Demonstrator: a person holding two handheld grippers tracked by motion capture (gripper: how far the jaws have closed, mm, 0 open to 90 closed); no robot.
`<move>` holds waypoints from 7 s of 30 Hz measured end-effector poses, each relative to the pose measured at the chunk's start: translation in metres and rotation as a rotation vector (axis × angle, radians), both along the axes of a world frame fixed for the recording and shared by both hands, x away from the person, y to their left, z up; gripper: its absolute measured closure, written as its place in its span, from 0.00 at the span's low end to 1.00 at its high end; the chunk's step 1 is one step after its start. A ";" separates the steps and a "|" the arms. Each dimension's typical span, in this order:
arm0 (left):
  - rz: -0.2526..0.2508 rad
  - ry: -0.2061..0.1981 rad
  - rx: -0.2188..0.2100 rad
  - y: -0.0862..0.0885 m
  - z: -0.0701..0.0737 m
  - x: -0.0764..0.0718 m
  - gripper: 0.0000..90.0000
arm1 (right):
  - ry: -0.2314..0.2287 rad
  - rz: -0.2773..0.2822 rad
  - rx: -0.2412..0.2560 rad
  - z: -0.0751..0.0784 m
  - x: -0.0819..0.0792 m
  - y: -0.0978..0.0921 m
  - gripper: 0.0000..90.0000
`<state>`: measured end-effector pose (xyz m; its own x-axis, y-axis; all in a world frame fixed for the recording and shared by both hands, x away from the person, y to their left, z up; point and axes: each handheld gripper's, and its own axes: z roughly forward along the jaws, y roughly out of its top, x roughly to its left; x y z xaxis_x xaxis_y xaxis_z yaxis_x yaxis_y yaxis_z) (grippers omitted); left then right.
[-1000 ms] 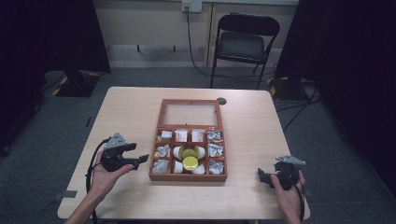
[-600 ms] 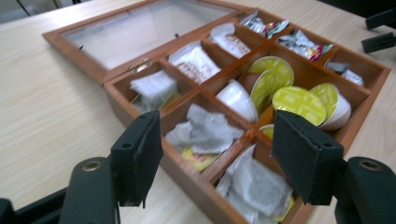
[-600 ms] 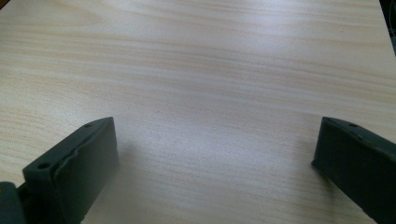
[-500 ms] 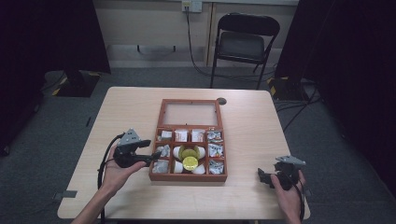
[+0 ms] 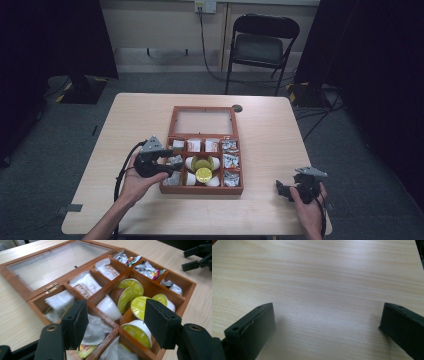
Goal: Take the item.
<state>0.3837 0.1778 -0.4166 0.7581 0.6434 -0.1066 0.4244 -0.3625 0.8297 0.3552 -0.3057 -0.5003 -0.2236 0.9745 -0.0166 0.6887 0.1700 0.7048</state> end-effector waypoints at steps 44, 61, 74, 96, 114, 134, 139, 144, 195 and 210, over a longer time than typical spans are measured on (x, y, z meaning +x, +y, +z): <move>-0.191 0.132 0.101 -0.075 -0.030 0.020 0.51 | 0.001 -0.003 0.000 0.000 0.000 0.000 0.00; -0.211 0.166 0.194 -0.085 -0.040 0.021 0.44 | 0.001 -0.003 0.000 0.000 0.000 0.000 0.00; -0.224 0.188 0.250 -0.090 -0.046 0.022 0.42 | 0.001 -0.003 0.000 0.000 0.000 0.000 0.00; -0.214 0.185 0.320 -0.096 -0.048 0.024 0.41 | 0.001 -0.003 0.000 0.000 0.000 0.000 0.00; -0.201 0.171 0.330 -0.097 -0.047 0.023 0.44 | 0.001 -0.003 0.000 0.000 0.000 0.000 0.00; -0.211 0.166 0.248 -0.092 -0.045 0.022 0.45 | 0.001 -0.003 0.001 0.000 0.000 0.000 0.00; -0.205 0.164 0.238 -0.091 -0.044 0.022 0.45 | 0.000 -0.003 0.001 0.000 0.000 0.000 0.00; -0.198 0.147 0.223 -0.089 -0.042 0.022 0.45 | 0.001 -0.003 0.001 0.000 0.000 0.000 0.00; -0.170 0.070 0.064 -0.057 -0.002 0.019 0.45 | 0.001 -0.003 0.000 0.000 0.000 0.000 0.00; -0.148 0.064 0.043 -0.044 0.005 0.022 0.45 | 0.001 -0.003 0.000 0.000 0.000 0.000 0.00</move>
